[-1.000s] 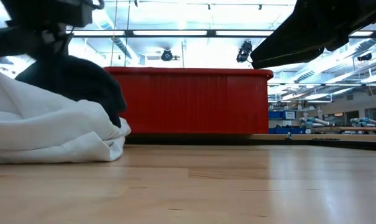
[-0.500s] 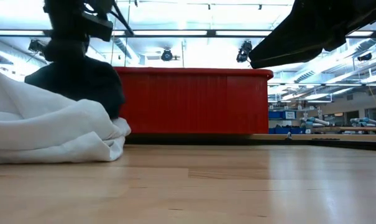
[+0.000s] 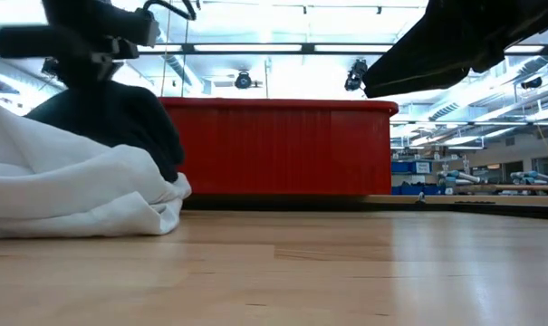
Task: Fold laundry
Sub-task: Stack the folded dark blue underwear on top of the folded blue underwear
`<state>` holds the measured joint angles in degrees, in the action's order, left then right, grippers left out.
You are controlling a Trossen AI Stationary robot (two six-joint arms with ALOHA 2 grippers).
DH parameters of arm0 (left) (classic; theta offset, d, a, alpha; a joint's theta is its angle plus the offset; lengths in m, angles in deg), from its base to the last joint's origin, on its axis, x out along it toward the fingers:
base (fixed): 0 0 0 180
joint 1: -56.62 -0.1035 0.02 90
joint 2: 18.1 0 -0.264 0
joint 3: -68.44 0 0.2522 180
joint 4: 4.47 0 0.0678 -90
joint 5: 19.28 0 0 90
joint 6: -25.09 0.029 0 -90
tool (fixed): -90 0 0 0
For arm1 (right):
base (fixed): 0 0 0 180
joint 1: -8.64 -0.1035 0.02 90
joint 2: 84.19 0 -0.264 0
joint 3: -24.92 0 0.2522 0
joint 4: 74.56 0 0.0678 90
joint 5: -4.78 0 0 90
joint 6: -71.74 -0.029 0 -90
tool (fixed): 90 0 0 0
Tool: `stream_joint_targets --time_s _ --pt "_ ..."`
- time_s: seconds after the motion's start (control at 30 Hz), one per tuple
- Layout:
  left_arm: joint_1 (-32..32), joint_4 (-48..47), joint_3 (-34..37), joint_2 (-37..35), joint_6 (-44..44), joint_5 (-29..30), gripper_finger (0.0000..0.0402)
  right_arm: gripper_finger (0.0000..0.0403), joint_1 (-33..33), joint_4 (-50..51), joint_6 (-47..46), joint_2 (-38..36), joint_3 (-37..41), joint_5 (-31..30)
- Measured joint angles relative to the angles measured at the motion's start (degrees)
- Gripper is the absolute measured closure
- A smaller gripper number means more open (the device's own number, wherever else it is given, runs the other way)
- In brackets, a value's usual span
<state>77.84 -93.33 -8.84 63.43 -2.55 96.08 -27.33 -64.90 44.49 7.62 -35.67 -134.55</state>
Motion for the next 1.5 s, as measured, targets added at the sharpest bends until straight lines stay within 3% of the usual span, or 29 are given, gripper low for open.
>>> stream_joint_targets --time_s 0.13,0.27,0.47,0.6,0.7,0.77,0.87,0.93,1.17,1.3,1.37,1.5 --pt "4.1 4.6 0.2 -0.1 1.8 -5.3 0.0383 0.0164 0.0 -0.1 0.0 0.0 0.0 0.0" --pt "7.2 9.7 2.6 0.0 2.7 -6.7 0.0360 0.0164 0.0 -0.2 0.2 0.0 0.0 0.0" --pt "7.8 11.2 4.9 1.3 1.9 -8.5 0.0238 0.0164 0.0 -0.2 0.2 0.0 0.0 0.0" --pt "7.3 10.5 0.8 1.3 1.3 -15.6 0.0166 0.0164 0.0 -0.2 0.2 0.0 0.0 0.0" --pt "7.3 6.7 -3.2 1.3 1.3 -14.3 0.0140 0.0164 0.0 -0.5 0.2 0.0 0.0 0.0" --pt "7.3 5.3 -5.4 1.2 1.2 -10.4 0.0136 0.0164 0.0 -0.5 0.2 0.0 0.0 0.0" --pt "7.3 4.3 -5.7 1.2 0.4 -0.1 0.0139 0.0164 0.0 -0.6 0.2 0.0 0.0 0.0" --pt "6.6 3.4 -4.9 1.2 1.0 2.4 0.0146 0.0164 0.0 -0.6 0.2 0.0 0.0 0.0" --pt "1.5 9.4 6.0 -1.5 2.1 2.9 0.0174 0.0164 0.0 -0.6 0.4 0.0 0.0 0.0" --pt "-2.1 18.9 14.9 -3.8 3.3 -1.4 0.0185 0.0164 0.0 -0.7 0.4 0.0 0.0 0.0" --pt "-3.9 21.5 16.9 -4.0 3.5 -4.0 0.0188 0.0164 0.0 -1.1 0.6 0.0 0.0 0.0" --pt "-5.5 17.7 15.2 -4.1 3.7 -5.9 0.0191 0.0164 0.2 -1.6 0.7 0.0 0.0 0.0"
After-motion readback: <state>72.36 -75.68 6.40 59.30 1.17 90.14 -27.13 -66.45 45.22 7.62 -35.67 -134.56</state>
